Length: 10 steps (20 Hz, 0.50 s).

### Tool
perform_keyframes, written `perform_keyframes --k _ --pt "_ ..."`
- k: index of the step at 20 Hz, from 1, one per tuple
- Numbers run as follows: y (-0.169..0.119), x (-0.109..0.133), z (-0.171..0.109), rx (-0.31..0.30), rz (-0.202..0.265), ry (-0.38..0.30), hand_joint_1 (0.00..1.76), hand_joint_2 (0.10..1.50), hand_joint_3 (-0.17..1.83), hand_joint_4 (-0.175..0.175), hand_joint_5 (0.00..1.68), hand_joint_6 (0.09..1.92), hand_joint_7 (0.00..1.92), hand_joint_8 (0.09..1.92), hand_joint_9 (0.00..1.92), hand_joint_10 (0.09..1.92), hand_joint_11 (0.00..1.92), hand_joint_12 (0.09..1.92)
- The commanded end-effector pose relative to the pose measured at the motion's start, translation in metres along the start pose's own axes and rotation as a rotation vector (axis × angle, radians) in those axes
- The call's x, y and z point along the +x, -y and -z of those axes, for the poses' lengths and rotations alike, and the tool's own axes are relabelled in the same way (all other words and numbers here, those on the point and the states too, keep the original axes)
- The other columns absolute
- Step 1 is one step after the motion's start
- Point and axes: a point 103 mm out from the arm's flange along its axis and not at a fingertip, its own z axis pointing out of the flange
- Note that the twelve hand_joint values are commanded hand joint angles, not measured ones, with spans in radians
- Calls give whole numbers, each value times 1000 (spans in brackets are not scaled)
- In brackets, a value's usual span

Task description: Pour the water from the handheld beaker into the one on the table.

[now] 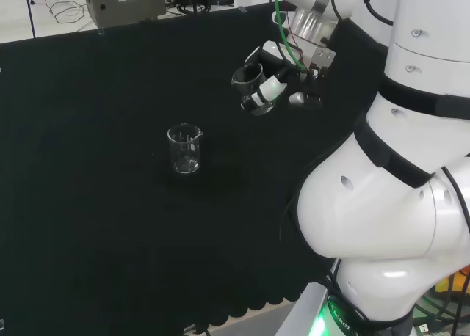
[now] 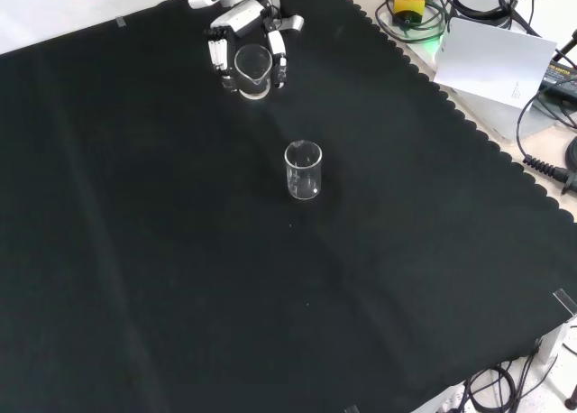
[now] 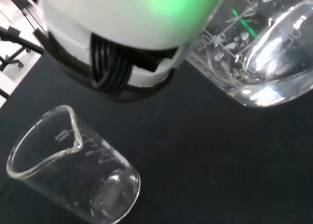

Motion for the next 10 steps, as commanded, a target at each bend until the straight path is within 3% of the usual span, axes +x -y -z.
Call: perform_keyframes --k 1,10 --pt "4 20 -3 40 5 59 1333 612 616 -175 1457 265 1541 178 1797 121 1371 630" --pt "3 38 -11 125 15 165 1333 612 616 -175 1456 267 1542 176 1802 124 1369 628"
